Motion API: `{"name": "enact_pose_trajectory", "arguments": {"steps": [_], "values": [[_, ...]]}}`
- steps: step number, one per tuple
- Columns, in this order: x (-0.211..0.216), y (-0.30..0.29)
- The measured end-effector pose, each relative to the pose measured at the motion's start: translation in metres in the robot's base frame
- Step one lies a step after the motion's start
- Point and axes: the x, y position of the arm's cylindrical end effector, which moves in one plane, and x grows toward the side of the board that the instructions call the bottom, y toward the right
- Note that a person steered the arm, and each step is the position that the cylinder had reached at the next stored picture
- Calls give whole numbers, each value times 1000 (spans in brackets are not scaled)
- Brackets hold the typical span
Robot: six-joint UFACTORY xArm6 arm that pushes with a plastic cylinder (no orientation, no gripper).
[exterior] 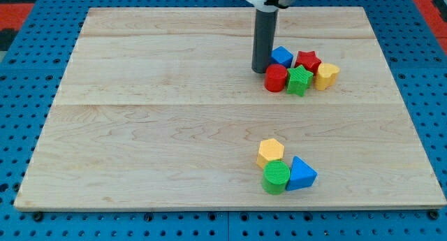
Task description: Separate green circle from yellow hexagon
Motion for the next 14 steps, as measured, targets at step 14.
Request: {"name": "enact_pose_trajectory", "arguments": {"steps": [14], "values": [[184,59]]}}
